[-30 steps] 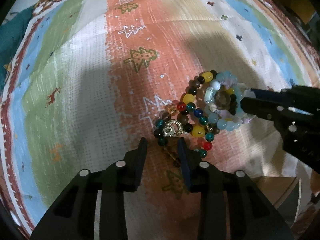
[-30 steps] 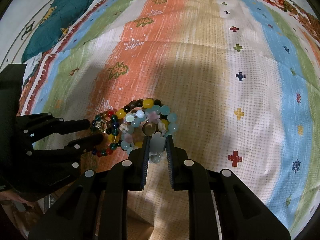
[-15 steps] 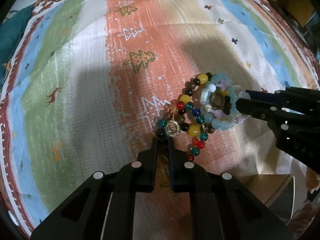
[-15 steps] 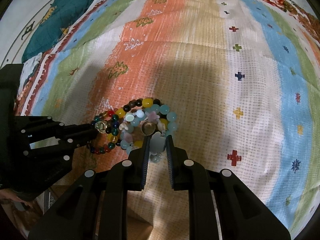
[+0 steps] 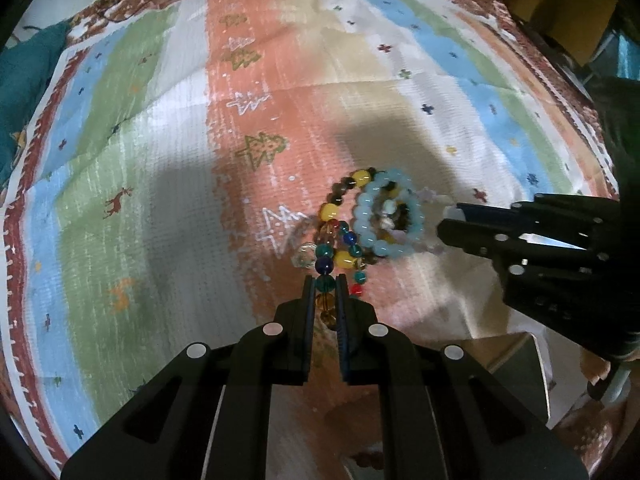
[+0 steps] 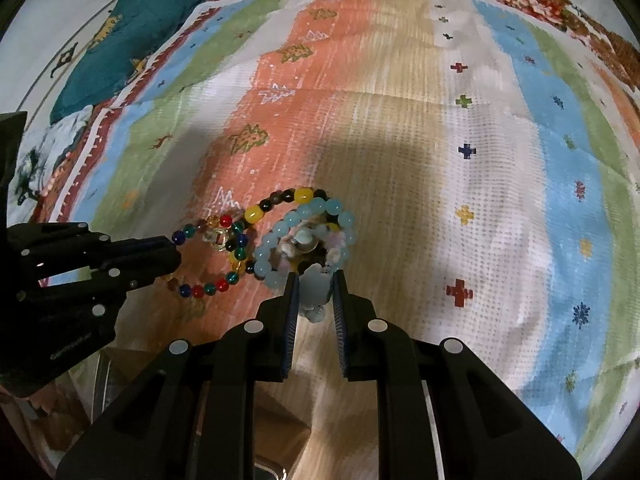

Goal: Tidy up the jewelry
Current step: 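Lift the multicolored bracelet with the left tool while the right tool lifts the charm toward the tin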

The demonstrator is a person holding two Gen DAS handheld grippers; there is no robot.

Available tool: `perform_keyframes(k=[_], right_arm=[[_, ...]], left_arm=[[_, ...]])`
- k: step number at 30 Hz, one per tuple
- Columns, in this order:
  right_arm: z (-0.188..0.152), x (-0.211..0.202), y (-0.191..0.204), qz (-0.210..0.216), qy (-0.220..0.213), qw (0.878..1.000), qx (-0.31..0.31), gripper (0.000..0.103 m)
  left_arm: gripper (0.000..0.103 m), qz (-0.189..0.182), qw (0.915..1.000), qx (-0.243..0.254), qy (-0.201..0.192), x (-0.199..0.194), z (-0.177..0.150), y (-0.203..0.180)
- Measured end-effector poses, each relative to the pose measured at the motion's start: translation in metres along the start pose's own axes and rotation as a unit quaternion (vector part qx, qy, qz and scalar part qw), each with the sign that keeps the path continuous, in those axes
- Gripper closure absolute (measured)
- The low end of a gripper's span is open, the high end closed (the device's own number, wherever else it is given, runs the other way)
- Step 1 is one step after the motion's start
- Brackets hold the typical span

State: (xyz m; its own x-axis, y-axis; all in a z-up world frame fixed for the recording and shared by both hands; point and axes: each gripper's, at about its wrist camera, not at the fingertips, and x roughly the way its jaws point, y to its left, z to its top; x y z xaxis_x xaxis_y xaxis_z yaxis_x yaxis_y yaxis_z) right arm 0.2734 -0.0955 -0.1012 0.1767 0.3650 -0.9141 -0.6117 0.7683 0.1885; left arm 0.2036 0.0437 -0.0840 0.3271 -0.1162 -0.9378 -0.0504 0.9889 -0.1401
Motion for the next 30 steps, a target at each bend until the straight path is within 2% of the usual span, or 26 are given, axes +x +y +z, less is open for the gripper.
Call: perform_keyframes(k=[7,19,30], right_arm=[[-0.006,-0.012,0.006,-0.017,-0.016,1.0,-0.011,0.085],[-0.011,-0.037,0.016,-0.016,-0.045,0.999,-0.027,0.085],[-0.019,-0.074,0.025,-0.005,-0.102,0.994,-0.039,0.085]], left_arm=[[0.094,-0.002,0.9998,0.004,-0.018,-0.013,-0.004,-0.009],[0.094,-0.026,0.9984,0.014,-0.048,-0.041,-0.007,-0.017],[0.094,-0.038,0.9959,0.026,-0.079,-0.066,-0.016,-0.028]])
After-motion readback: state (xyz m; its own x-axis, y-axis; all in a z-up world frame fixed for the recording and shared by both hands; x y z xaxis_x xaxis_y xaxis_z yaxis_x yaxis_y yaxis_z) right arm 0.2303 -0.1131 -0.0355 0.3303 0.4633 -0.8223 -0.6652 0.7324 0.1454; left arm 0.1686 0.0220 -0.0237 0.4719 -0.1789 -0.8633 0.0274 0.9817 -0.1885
